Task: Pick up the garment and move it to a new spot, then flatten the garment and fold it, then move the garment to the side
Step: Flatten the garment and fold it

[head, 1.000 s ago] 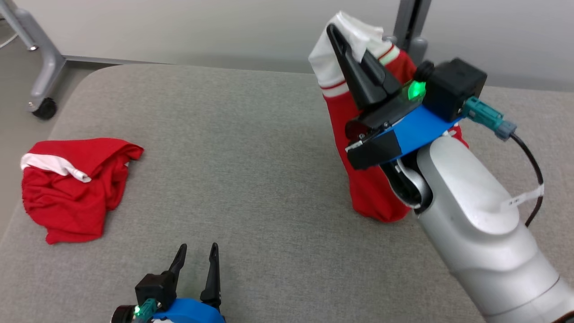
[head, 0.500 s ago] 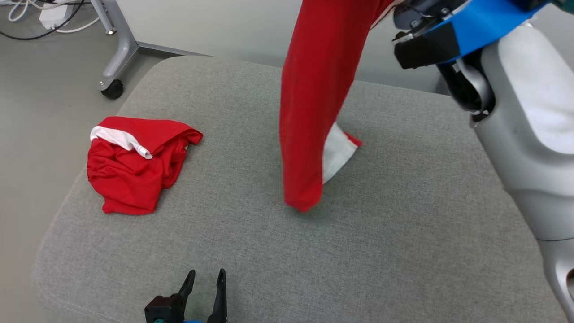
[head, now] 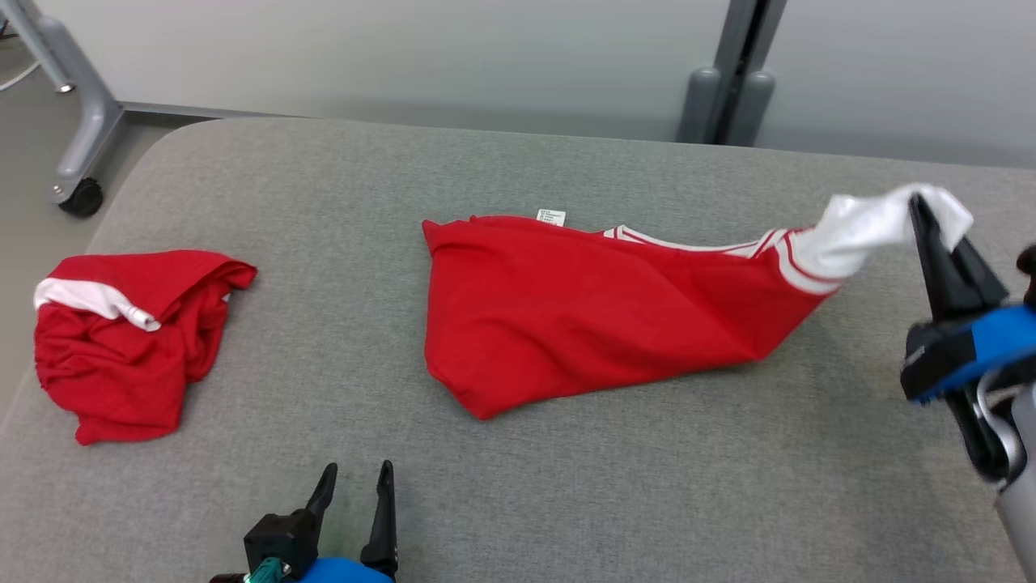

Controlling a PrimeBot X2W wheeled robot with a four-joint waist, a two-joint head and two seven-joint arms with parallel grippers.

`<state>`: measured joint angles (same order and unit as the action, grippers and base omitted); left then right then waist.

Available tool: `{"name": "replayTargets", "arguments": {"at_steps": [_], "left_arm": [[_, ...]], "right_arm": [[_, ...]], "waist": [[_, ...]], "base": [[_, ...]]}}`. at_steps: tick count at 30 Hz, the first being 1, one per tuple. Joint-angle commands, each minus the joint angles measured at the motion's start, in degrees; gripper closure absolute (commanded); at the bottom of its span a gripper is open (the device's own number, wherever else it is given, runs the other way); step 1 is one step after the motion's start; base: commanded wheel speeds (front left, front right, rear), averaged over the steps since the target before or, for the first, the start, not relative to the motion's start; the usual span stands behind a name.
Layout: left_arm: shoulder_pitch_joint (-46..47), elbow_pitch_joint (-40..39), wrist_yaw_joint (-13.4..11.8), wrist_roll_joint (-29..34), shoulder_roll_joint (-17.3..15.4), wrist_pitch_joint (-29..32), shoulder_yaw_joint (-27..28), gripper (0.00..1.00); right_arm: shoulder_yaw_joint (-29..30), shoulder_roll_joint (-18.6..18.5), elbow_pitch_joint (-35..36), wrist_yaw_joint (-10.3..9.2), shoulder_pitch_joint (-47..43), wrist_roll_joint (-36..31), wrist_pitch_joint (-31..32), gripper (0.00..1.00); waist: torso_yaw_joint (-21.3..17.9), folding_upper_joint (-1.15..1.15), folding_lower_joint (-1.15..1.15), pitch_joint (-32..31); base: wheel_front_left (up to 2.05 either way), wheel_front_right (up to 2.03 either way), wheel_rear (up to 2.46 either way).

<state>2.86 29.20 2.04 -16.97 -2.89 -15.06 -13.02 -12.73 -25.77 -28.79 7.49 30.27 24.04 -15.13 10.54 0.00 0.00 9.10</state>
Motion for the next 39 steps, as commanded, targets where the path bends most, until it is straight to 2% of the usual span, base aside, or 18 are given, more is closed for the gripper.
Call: {"name": "replayTargets", "arguments": {"at_steps": [1, 2, 3, 6, 10, 15, 19, 24, 28, 33, 39], "left_arm": [[0.92, -0.24, 0.06, 0.36, -0.02, -0.17, 0.77, 0.00], [1.07, -0.29, 0.20, 0.56, -0.01, -0.17, 1.03, 0.00], [1.14, -0.27, 0.32, 0.90, 0.01, -0.17, 1.39, 0.00], [1.54, -0.22, 0.43, 1.42, -0.02, -0.17, 2.49, 0.00], [2.23, -0.34, 0.16, 1.06, 0.00, -0.17, 3.38, 0.00], [2.49, -0.53, -0.23, 0.71, 0.00, -0.17, 4.02, 0.00], [3.34, -1.03, -0.49, 0.04, -0.02, -0.17, 4.61, 0.00], [5.81, -2.35, -0.64, -0.61, 0.00, -0.17, 6.04, 0.00], [10.74, -0.40, 0.09, 0.40, 0.00, -0.17, 7.00, 0.00], [18.38, 4.92, 1.33, 2.53, -0.82, -0.17, 7.83, 0.00], [31.62, 16.75, 2.45, 3.75, -3.42, 0.06, 7.60, 0.00]], "right_arm": [[1.14, 0.50, -0.67, 0.00, -2.61, -0.43, -0.02, 0.76], [2.35, 1.10, -1.88, -0.01, -4.74, -0.78, -0.02, 0.09], [3.64, 1.68, -2.69, 0.00, -6.25, -1.23, -0.02, 0.00], [7.90, 4.22, -2.91, 0.00, -9.50, -3.62, -0.02, 0.00], [10.30, 8.50, -0.63, 0.00, -13.06, -7.34, -0.02, 0.00], [10.66, 13.30, 1.15, 0.00, -15.52, -9.11, -0.02, 0.00], [9.70, 15.65, 2.22, 0.00, -16.37, -9.60, -0.01, 0.00], [8.57, 17.39, 3.49, 0.00, -17.14, -9.62, -0.01, 0.00], [7.25, 17.98, 4.10, 0.00, -16.88, -9.52, -0.01, 0.00], [5.45, 18.13, 4.41, 0.00, -15.63, -9.17, -0.01, 0.00], [3.28, 17.79, 5.17, 0.00, -13.56, -8.61, -0.01, 0.00]], "waist": [[-1.66, 0.00, 0.00, -0.81], [-2.45, 0.00, 0.00, -0.89], [-3.24, 0.00, 0.00, -0.96], [-5.24, 0.00, 0.00, -1.11], [-7.42, 0.00, 0.00, -1.23], [-9.02, 0.00, 0.00, -1.25], [-9.53, 0.00, 0.00, -1.18], [-9.49, 0.00, 0.00, -0.86], [-9.32, 0.00, 0.00, 0.18], [-9.59, 0.00, 0.00, 1.84], [-10.89, 0.00, 0.00, 5.34]], "base": [[0.00, 0.00, 0.00], [0.00, 0.00, 0.00], [0.00, 0.00, 0.00], [0.00, 0.00, 0.00], [0.00, 0.00, 0.00], [0.00, 0.00, 0.00], [0.00, 0.00, 0.00], [0.00, 0.00, 0.00], [0.00, 0.00, 0.00], [0.00, 0.00, 0.00], [0.00, 0.00, 0.00]]}}
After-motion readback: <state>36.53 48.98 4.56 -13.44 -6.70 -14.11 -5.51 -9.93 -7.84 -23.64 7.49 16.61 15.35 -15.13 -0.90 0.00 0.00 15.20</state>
